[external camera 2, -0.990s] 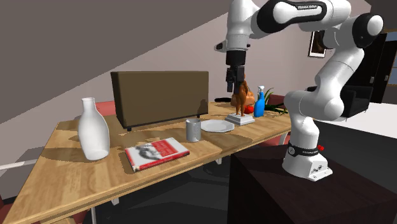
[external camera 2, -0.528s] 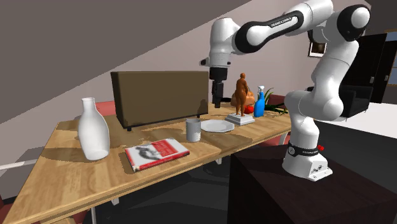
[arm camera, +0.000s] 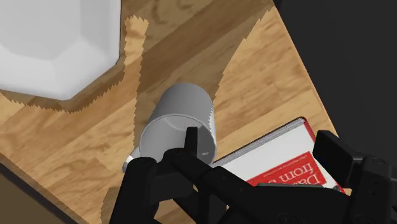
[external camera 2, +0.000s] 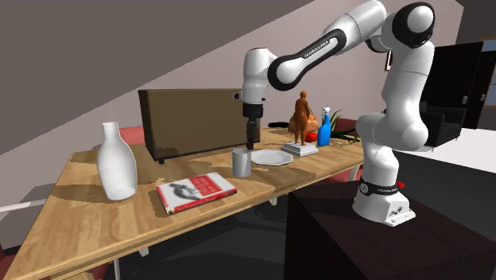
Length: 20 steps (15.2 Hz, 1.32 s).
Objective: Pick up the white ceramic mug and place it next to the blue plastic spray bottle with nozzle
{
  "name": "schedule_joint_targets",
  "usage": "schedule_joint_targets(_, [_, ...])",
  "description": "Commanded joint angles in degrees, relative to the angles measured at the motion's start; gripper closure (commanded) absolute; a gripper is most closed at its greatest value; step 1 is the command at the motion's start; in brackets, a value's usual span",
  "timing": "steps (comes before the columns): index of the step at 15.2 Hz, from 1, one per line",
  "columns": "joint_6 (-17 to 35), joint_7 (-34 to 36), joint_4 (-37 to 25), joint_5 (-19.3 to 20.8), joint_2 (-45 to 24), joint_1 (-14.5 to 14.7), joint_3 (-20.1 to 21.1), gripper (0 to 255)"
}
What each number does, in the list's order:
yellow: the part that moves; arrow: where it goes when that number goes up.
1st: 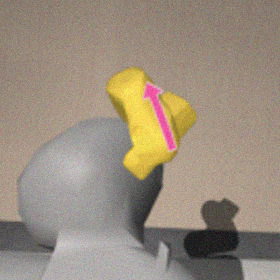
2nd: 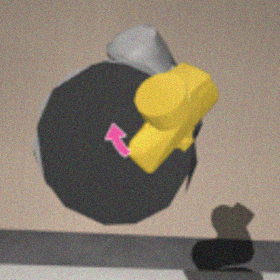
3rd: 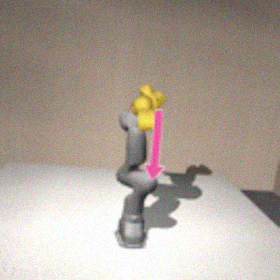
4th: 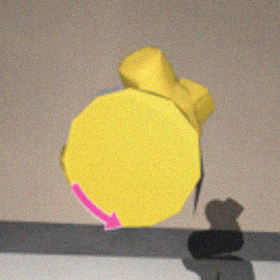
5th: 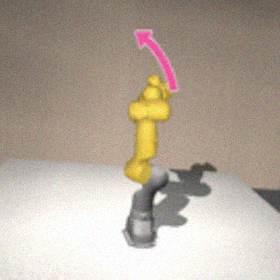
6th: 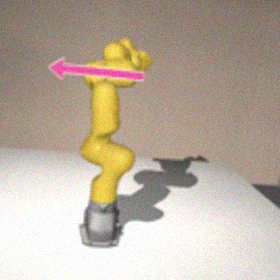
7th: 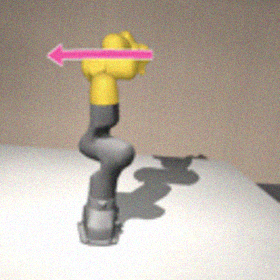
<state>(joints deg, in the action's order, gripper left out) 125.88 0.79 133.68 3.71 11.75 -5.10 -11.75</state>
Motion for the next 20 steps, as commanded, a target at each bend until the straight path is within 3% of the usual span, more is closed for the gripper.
schedule_joint_targets(1, [2.4, -0.3, -2.0, -0.3, -4.2, -0.4, -0.7, 0])
schedule_joint_targets(4, [5.3, -1.1, -4.5, -1.0, -9.4, -1.0, -1.7, 0])
schedule_joint_targets(11, [10.6, -1.8, -2.8, -2.0, -13.0, -1.1, -1.8, 0])
schedule_joint_targets(19, [11.0, -1.9, -2.7, -2.1, -13.3, -1.2, -1.8, 0])
schedule_joint_targets(20, [11.0, -1.9, -2.7, -2.1, -13.3, -1.2, -1.8, 255])
